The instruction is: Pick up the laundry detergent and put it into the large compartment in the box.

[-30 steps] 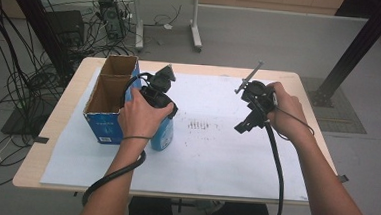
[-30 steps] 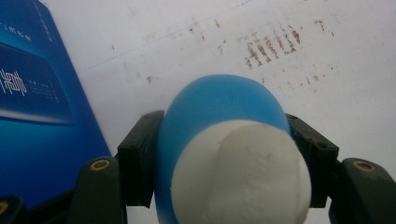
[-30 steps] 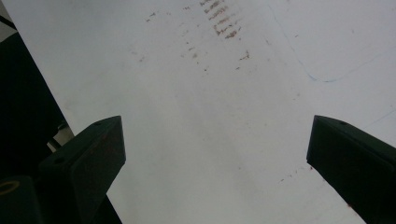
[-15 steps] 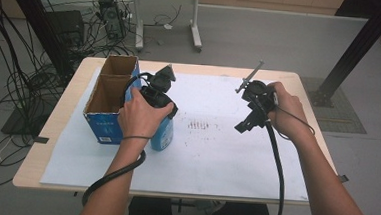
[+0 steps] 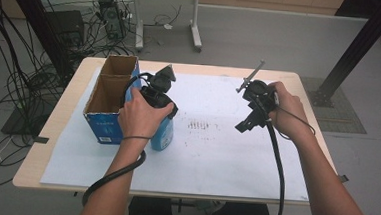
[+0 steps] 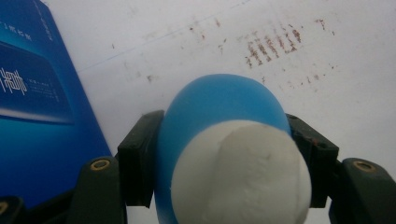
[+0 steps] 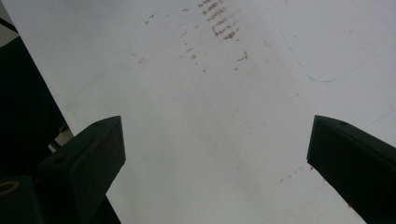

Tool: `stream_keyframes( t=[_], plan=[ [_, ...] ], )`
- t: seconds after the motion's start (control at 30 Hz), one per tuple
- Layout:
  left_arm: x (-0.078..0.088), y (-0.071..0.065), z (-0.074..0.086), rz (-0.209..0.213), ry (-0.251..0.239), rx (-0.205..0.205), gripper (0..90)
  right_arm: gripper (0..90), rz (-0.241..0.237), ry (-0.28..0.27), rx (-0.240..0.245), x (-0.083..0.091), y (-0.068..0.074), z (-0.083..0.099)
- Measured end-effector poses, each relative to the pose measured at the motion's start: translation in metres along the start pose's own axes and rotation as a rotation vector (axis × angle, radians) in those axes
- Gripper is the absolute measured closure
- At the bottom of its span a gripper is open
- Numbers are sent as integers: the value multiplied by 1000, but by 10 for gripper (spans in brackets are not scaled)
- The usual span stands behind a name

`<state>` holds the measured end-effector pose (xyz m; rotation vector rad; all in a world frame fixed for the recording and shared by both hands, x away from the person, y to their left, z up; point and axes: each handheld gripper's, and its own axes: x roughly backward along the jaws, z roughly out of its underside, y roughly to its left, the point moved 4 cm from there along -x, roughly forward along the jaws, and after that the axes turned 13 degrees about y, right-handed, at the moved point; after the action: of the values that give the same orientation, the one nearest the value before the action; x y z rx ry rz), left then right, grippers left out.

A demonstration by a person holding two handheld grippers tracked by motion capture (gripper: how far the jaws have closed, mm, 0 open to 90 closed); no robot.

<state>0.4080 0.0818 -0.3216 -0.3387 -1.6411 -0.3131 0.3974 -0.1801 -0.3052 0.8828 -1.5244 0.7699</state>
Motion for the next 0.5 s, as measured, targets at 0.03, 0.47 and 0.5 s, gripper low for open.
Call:
stream_keyframes(
  t=[0.03,0.47,0.5],
  plan=[
    [0,0,0,1,-1,0,371,41,-1,0,0,0,0,0],
    [0,0,0,1,0,1,371,41,0,1,3,-1,0,-1],
    [0,0,0,0,0,1,371,41,-2,1,1,-1,1,-1]
  ],
)
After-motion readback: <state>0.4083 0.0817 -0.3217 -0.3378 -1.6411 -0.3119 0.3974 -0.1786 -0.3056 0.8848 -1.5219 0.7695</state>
